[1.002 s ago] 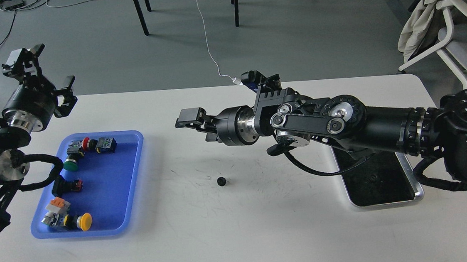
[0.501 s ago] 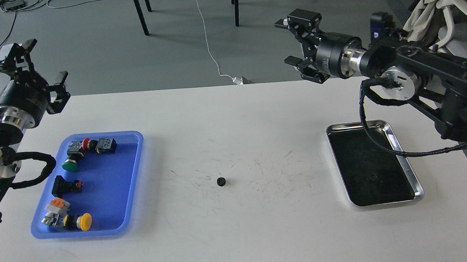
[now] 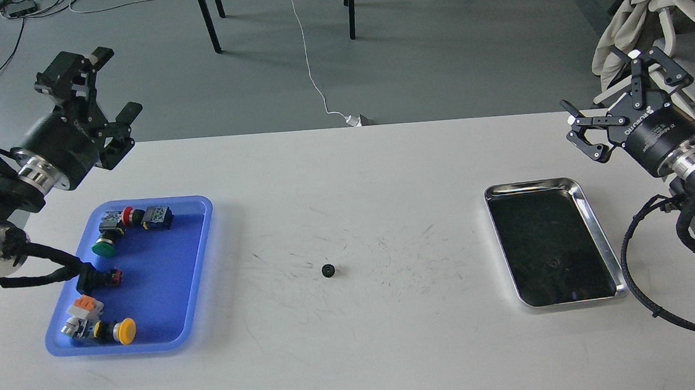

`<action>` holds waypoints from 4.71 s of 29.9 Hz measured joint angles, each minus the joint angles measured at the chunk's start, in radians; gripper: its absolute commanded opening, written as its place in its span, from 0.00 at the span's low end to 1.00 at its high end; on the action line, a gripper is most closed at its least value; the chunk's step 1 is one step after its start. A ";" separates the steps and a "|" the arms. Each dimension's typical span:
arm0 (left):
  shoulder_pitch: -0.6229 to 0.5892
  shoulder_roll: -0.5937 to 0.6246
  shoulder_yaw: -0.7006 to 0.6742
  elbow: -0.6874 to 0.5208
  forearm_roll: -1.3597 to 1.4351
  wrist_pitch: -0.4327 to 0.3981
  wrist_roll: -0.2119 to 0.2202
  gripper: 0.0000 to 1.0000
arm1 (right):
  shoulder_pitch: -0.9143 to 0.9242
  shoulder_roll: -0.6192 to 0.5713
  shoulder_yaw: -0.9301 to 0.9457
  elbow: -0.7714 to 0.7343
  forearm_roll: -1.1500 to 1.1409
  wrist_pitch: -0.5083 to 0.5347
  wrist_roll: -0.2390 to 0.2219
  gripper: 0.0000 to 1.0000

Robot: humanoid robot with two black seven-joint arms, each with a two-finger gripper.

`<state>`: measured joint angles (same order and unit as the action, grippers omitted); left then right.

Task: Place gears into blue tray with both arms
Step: 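Reach the left gripper toward the black part on the table, then grasp the black part with the left gripper and lift it, then lower the black part into the blue tray and release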

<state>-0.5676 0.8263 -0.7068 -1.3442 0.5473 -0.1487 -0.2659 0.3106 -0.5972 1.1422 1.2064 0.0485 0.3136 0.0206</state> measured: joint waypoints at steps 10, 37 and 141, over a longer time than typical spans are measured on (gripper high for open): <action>0.008 0.007 0.197 -0.288 0.781 0.023 0.004 0.98 | -0.047 0.008 0.005 0.026 0.008 0.004 0.032 0.95; 0.156 -0.425 0.276 0.085 1.634 0.301 0.088 0.96 | -0.043 0.012 -0.004 0.032 0.005 0.022 0.033 0.96; 0.293 -0.100 0.201 0.363 1.306 0.466 0.010 0.37 | -0.043 0.006 -0.007 0.030 0.004 0.021 0.033 0.96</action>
<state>-0.2747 0.7259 -0.5061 -0.9814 1.8529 0.3173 -0.2562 0.2680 -0.5908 1.1351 1.2367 0.0521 0.3350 0.0538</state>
